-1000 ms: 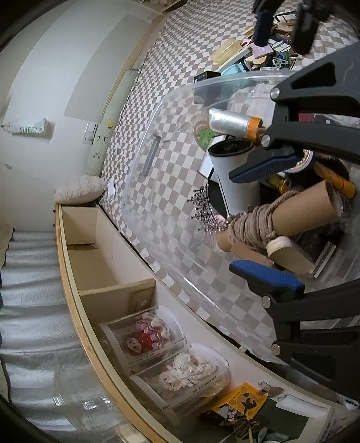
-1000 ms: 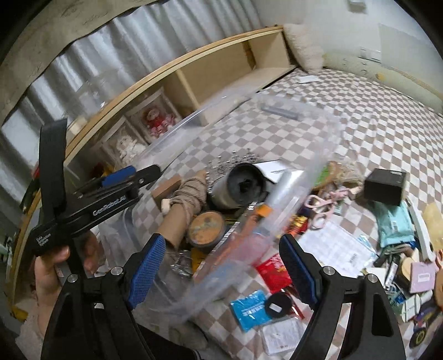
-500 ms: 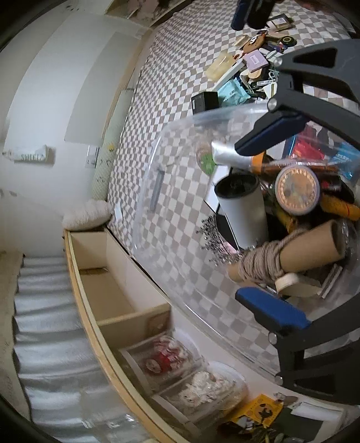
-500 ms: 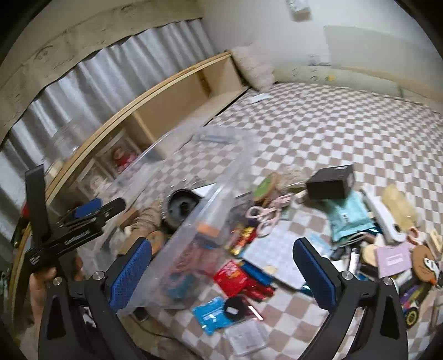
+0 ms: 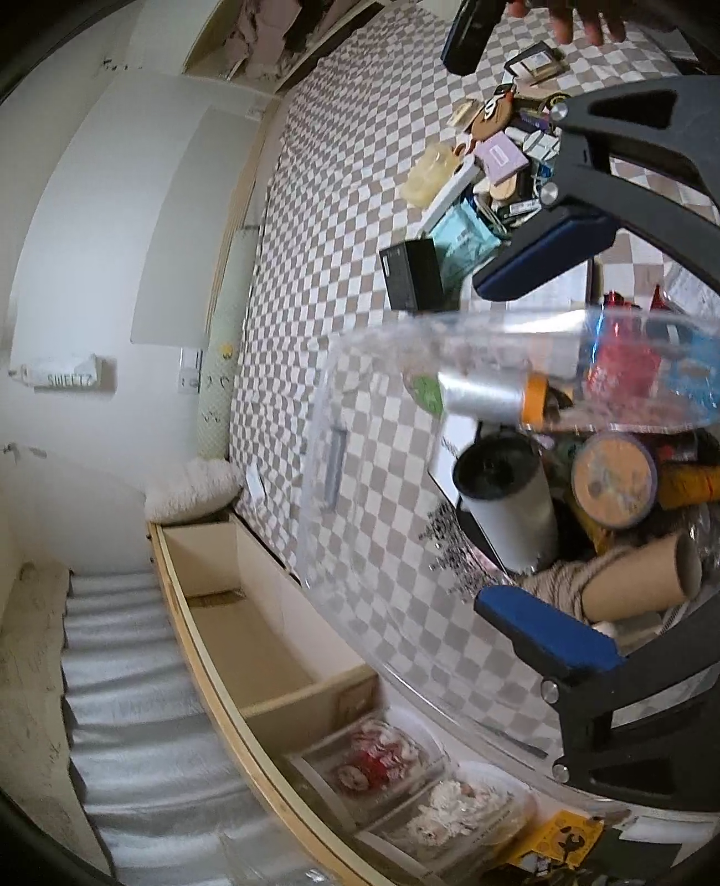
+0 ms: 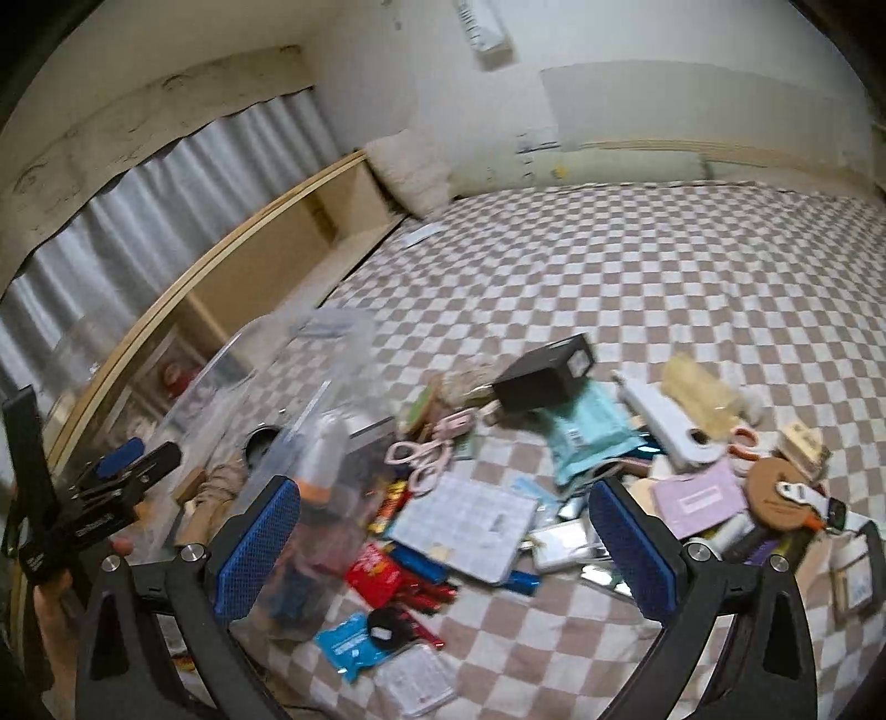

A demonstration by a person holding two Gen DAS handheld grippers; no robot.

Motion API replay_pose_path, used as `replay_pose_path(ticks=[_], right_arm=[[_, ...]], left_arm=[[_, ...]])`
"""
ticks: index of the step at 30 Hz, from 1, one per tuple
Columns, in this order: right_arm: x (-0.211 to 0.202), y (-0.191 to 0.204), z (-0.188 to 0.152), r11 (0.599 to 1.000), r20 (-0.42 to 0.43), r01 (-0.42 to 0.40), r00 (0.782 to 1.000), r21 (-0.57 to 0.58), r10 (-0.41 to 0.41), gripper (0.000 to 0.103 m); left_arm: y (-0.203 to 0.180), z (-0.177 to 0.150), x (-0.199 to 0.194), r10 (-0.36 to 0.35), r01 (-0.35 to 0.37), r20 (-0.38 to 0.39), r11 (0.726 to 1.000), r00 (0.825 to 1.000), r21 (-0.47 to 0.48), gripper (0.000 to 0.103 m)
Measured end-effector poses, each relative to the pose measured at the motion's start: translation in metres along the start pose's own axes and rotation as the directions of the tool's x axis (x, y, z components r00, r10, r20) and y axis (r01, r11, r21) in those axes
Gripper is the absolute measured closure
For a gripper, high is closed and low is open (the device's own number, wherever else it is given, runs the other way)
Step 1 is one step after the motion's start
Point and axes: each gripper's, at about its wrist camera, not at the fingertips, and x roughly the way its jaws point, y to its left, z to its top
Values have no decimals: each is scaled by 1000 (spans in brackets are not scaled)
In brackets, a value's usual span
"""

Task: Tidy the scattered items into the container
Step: 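Withdraw the right gripper from the box back over the item pile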

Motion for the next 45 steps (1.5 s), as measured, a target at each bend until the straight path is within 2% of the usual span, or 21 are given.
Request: replay_pose_path(ticks=[10,14,17,22,26,31,33,40,45], right_arm=[[-13,-64,-3,989,23,112,993,98,-115,0],[-12,-89,-4,978,14,172,984,117,-175,0],[-11,-110,-7,969,-4,196,980,153,-198,0],[-7,-139,-14,952,-38,245,970,184,-242,0],[1,-161,-23,935,-103,278,960,220,-261,0],[12,-185,-37,913,-186,268,958,309,-218,0],[17,-190,-40,900,-213,289,950,325,-228,0],[42,-185,-49,902,-306,359,910,241,-280,0],[65,-180,-53,901,-361,381,886,209,-290,0]], left_arm=[[-49,7,4,-83,82,17,996,996,39,0],[-76,8,16,-138,139,-18,989,990,53,0],[-94,8,24,-149,152,-45,985,988,78,0],[-122,7,40,-143,153,-86,980,986,131,0],[-136,4,56,-136,156,-141,977,981,145,0],[-151,-5,81,-119,158,-219,972,968,172,0],[-158,-10,89,-109,158,-247,969,963,190,0],[-183,-26,117,-69,162,-340,954,938,252,0],[-204,-39,124,-32,155,-338,927,941,342,0]])
